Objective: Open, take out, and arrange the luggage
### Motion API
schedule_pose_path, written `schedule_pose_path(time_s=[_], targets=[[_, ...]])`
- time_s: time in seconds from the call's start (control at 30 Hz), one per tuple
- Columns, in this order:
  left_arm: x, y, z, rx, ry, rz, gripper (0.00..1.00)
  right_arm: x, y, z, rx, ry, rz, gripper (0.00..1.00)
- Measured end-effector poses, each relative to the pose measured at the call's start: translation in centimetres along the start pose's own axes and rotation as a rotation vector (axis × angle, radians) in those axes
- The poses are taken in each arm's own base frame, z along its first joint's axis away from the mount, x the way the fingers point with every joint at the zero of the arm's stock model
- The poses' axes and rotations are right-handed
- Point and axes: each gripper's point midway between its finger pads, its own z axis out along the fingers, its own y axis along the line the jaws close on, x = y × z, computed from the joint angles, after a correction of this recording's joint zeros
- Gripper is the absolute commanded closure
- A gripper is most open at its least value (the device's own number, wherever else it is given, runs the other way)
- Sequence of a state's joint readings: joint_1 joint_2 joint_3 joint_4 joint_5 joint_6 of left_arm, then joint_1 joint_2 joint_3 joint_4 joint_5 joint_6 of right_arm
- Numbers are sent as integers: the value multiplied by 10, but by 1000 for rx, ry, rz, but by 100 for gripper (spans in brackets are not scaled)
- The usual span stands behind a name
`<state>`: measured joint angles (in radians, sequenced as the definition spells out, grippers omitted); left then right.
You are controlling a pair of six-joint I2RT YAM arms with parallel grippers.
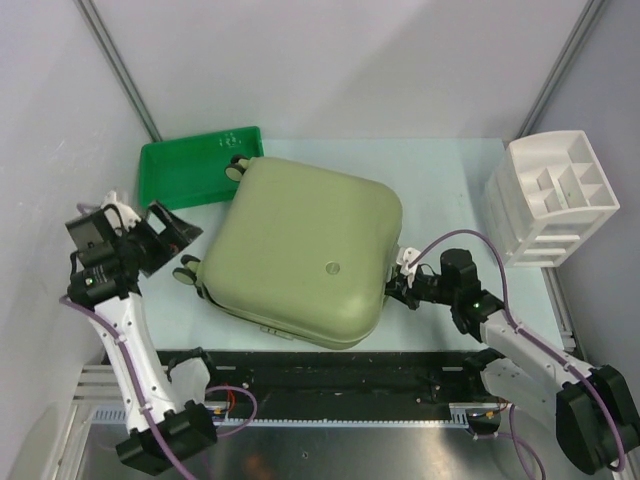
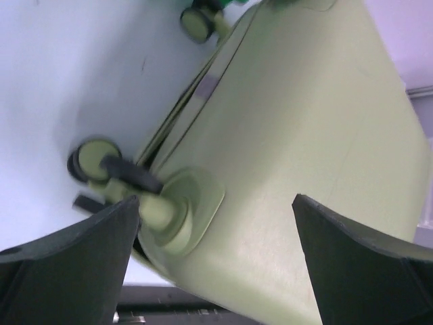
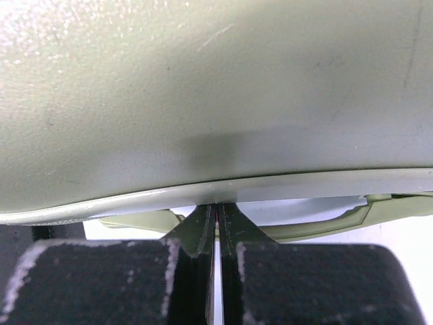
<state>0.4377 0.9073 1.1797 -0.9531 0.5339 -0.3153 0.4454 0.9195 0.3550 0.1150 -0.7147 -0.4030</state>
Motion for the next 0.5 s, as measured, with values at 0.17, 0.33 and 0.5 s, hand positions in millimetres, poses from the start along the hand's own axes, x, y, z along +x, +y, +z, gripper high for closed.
schedule_pose_path(time_s=[0.17, 0.33, 0.5], targets=[[40, 25, -1, -100, 106, -212, 0, 0, 1, -1, 19, 6, 1, 100], [51, 43, 8, -193, 165, -341, 2, 0, 1, -1, 27, 8, 4, 100], [62, 52, 23, -210, 212, -439, 11, 0, 2, 0, 26, 7, 1, 100]])
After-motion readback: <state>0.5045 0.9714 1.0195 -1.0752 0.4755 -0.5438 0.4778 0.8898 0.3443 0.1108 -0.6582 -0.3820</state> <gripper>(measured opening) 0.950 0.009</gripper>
